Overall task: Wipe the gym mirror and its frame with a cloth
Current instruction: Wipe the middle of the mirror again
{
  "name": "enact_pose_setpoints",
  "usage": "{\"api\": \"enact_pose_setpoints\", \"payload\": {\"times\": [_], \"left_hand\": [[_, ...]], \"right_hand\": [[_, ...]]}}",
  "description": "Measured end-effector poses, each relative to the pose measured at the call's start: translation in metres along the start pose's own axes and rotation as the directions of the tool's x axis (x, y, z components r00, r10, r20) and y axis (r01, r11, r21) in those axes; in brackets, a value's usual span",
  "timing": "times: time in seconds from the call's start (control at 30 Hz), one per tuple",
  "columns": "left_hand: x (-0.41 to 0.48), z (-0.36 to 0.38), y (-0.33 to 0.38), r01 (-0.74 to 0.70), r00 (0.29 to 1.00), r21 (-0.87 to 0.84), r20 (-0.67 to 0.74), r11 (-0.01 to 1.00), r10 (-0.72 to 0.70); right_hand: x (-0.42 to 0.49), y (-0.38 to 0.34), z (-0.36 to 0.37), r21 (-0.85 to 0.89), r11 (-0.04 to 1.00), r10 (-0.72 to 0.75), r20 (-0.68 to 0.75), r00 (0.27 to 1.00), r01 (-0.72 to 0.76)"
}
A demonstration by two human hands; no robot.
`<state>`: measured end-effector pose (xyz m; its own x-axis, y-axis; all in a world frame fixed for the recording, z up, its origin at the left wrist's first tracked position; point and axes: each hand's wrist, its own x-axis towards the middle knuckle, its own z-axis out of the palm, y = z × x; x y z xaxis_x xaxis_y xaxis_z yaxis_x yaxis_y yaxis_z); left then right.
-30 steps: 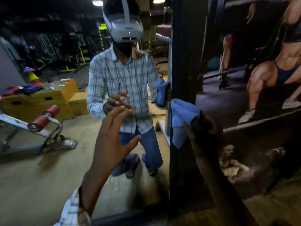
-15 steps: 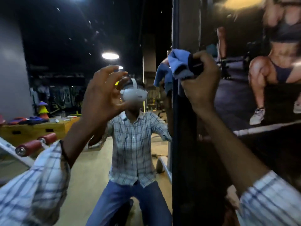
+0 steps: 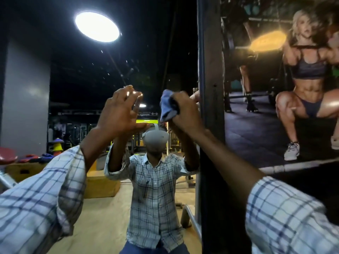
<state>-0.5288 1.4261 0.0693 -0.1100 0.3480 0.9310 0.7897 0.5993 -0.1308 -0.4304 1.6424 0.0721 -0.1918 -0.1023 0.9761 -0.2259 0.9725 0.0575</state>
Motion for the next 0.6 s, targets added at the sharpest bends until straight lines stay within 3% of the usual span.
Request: {"api": "enact_pose_setpoints", "payload": {"times": [0.03, 0.07, 0.17, 0.23, 0.33, 0.4, 0.43, 0.5, 0.57, 0.6], "left_hand": [[-0.001, -0.001, -0.002, -0.002, 1.0, 0.006, 0.005, 1.0, 0.002], [-0.002, -0.001, -0.003, -0.006, 1.0, 0.011, 0.009, 1.0, 0.006], [-0.007, -0.003, -0.009, -0.008, 1.0, 0.02, 0.031, 1.0, 0.007], [-0.011, -0.003, -0.013, -0.011, 1.0, 0.024, 0.026, 1.0, 0.011], [-0.017, -0.004, -0.016, -0.02, 1.0, 0.015, 0.004, 1.0, 0.02], [-0.02, -0.004, -0.016, -0.028, 1.0, 0.015, 0.003, 0.999, 0.028], [-0.021, -0.004, -0.016, -0.031, 0.999, 0.017, 0.008, 0.999, 0.031], [-0.023, -0.002, -0.018, -0.026, 0.999, 0.025, 0.02, 0.999, 0.026], [-0.025, -0.001, -0.019, -0.016, 1.0, 0.031, 0.027, 0.999, 0.015], [-0.026, -0.001, -0.019, -0.012, 1.0, 0.029, 0.024, 1.0, 0.011]], "right_hand": [[0.002, 0.001, -0.003, -0.036, 0.996, -0.076, 0.086, 0.993, 0.079], [0.009, 0.006, -0.01, -0.07, 0.991, -0.104, 0.084, 0.991, 0.11], [0.039, 0.026, -0.038, -0.051, 0.99, 0.119, -0.242, 0.963, -0.135], [0.039, 0.022, -0.031, 0.007, 0.977, 0.206, -0.319, 0.925, -0.215], [0.015, -0.011, 0.009, 0.033, 0.998, -0.052, -0.029, 0.998, 0.053], [0.014, -0.015, 0.007, -0.028, 0.962, -0.262, 0.173, 0.949, 0.271], [0.027, -0.009, -0.002, -0.06, 0.952, -0.284, 0.178, 0.942, 0.299], [0.054, 0.011, -0.025, -0.139, 0.98, -0.151, -0.029, 0.988, 0.146], [0.06, 0.025, -0.035, -0.106, 0.987, 0.086, -0.303, 0.949, -0.123], [0.055, 0.022, -0.026, -0.072, 0.984, 0.13, -0.328, 0.936, -0.162]]}}
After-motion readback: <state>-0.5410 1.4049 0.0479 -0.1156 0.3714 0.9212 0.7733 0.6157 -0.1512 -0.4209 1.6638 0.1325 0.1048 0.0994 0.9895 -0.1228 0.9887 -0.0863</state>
